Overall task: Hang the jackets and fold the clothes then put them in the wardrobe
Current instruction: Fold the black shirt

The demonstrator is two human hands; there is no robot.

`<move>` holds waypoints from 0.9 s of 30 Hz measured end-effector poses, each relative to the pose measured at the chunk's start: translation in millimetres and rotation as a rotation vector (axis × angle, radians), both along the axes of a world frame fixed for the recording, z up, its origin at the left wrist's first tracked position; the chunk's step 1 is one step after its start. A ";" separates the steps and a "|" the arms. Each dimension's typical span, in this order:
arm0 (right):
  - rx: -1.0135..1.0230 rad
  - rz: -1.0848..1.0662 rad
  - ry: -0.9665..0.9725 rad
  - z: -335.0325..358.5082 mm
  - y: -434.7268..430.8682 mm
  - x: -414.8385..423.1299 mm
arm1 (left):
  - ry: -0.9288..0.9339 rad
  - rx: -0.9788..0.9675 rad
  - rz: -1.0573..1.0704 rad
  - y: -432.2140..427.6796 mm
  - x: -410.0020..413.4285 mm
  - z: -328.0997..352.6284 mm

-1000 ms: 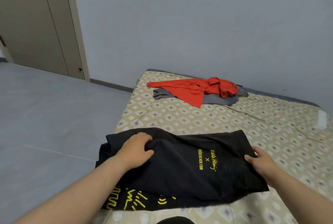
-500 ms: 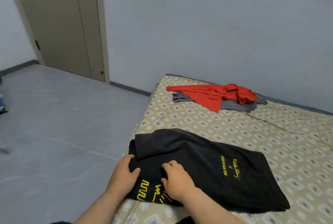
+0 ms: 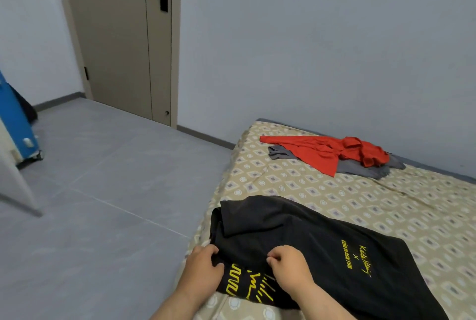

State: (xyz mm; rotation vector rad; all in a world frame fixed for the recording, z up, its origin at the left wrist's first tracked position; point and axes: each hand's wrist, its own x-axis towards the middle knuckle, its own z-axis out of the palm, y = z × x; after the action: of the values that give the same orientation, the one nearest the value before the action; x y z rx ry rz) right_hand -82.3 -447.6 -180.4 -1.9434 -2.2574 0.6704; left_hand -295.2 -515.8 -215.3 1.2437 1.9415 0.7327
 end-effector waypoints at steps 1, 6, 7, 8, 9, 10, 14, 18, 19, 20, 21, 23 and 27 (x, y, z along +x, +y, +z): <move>-0.049 0.034 -0.002 -0.3 -1.8 1.3 | 0.005 -0.002 0.030 1.8 2.6 1.0; -0.306 0.117 -0.201 -0.3 -13.3 5.0 | -0.163 -0.032 0.091 11.9 3.0 1.6; -0.297 0.143 -0.227 0.5 -14.5 3.1 | -0.206 -0.033 0.061 12.8 2.3 1.2; -0.276 0.189 -0.257 1.6 -15.5 0.1 | -0.221 -0.028 0.027 13.0 2.3 1.2; -0.241 0.250 -0.276 1.7 -17.3 -3.8 | -0.209 -0.028 -0.009 12.6 2.6 1.8; -0.200 0.314 -0.296 0.1 -19.5 -7.4 | -0.187 -0.027 -0.038 12.2 3.0 1.2; -0.077 0.443 -0.332 -6.9 -24.2 -20.3 | -0.187 -0.039 -0.073 8.2 6.6 0.7; -0.018 0.438 -0.163 -5.0 -23.5 -22.0 | -0.493 0.000 0.068 15.4 3.7 24.4; -0.024 0.430 -0.118 -4.4 -23.6 -22.4 | -0.545 -0.043 0.085 17.5 -1.9 32.4; -0.035 0.425 -0.098 -4.2 -23.7 -22.5 | -0.557 -0.106 0.048 18.3 -8.5 39.5; -0.052 0.425 -0.102 -4.0 -23.7 -22.7 | -0.540 -0.191 -0.033 18.1 -14.7 43.9; -0.112 0.434 -0.160 -3.8 -23.8 -21.8 | -0.484 -0.318 -0.168 15.5 -23.7 44.4; -0.124 0.523 -0.251 -6.8 -28.5 -24.2 | -0.425 -0.211 0.043 23.5 -23.4 23.1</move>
State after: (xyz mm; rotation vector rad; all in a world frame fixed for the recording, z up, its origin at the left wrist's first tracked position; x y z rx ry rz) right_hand -106.5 -476.1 -187.2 -1.5529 -2.9899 0.6508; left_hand -318.7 -492.3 -192.2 0.8412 1.6481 0.7245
